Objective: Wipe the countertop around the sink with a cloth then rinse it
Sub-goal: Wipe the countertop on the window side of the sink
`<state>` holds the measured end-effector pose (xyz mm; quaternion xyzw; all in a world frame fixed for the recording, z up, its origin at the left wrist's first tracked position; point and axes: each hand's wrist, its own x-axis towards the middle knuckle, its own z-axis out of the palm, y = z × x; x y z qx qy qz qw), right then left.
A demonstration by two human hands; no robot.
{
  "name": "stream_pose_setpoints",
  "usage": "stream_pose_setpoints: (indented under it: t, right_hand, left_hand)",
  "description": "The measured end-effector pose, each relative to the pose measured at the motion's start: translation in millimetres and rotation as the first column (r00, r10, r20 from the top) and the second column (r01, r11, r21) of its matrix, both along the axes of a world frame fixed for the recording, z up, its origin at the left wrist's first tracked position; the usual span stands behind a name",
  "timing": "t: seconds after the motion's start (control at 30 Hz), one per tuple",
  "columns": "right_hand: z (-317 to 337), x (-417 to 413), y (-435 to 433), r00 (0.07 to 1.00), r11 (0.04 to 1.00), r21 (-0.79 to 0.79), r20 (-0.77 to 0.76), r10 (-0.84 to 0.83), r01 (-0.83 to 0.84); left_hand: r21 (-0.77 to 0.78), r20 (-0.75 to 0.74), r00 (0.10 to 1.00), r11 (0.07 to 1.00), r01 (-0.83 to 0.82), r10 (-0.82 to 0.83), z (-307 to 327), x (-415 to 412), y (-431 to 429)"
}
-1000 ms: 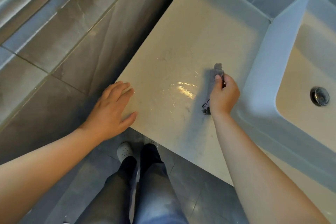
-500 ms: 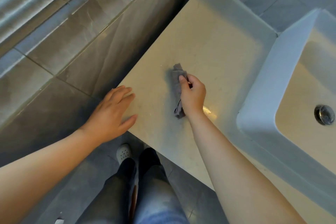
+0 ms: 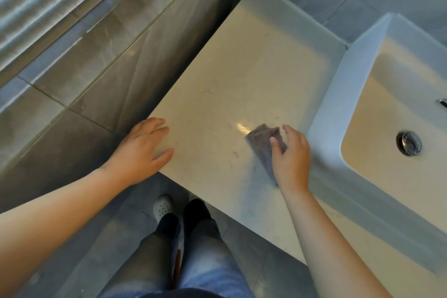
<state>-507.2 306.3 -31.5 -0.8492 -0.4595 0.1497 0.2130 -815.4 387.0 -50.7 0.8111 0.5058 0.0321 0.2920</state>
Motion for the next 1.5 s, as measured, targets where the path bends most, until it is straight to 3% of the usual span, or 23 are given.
stream_pose_setpoints:
  t: [0.1,0.33,0.57,0.67,0.77,0.83,0.9,0.97,1.17,1.3,1.5]
  right_hand:
    - [6.4,-21.9,-21.5,0.991,0.983,0.165,0.121,0.055,-0.074]
    - [-34.5,-24.2,-38.4,0.941,0.994,-0.064,0.322,0.103,-0.087]
    - [-43.0,1.0,-14.7,0.907,0.992,-0.002,0.407,0.113,-0.123]
    - [-42.0,4.2,-0.9,0.929,0.994,0.041,0.362,0.076,-0.097]
    - [-30.6,3.2,6.5,0.99,0.986,0.14,0.097,-0.104,0.089]
    - [-19.5,2.7,6.2,0.966,0.93,0.262,-0.065,-0.25,0.258]
    - [-8.9,1.5,5.3,0.929,0.866,0.339,-0.083,-0.362,0.367]
    - [-7.9,1.1,4.8,0.913,0.863,0.323,-0.005,-0.408,0.387]
    - [-42.3,-9.2,14.4,0.949,0.957,0.128,0.146,-0.279,0.261]
    - [-45.7,-20.3,32.2,0.955,0.945,0.176,0.064,-0.29,0.275]
    - [-50.0,-64.0,52.2,0.991,0.967,0.214,-0.036,-0.131,0.136]
  left_hand:
    - [0.004,-0.014,1.0,1.0,-0.007,0.007,2.3,2.4,-1.2]
    - [0.008,-0.036,0.999,1.0,0.001,-0.001,4.5,2.3,-1.3]
    - [0.027,-0.033,0.999,0.999,0.021,-0.02,0.3,0.4,-3.2]
    - [0.021,-0.049,0.998,0.999,0.031,-0.03,1.0,-0.1,-2.2]
    - [0.026,-0.054,0.998,0.999,0.033,-0.032,0.7,-0.3,-2.2]
    - [0.024,-0.053,0.998,0.999,0.037,-0.035,0.4,-0.6,-2.4]
    - [0.028,-0.053,0.998,0.999,0.046,-0.044,-0.1,-0.5,-2.2]
    - [0.033,-0.051,0.998,0.998,0.048,-0.046,-1.0,-0.4,-2.5]
    - [0.042,-0.05,0.997,0.997,0.06,-0.058,-5.2,-2.8,-1.7]
    - [0.064,-0.032,0.998,0.996,0.061,-0.059,-7.1,-3.0,-3.0]
    - [0.07,-0.007,0.998,0.996,0.063,-0.062,-10.2,-4.1,-3.0]
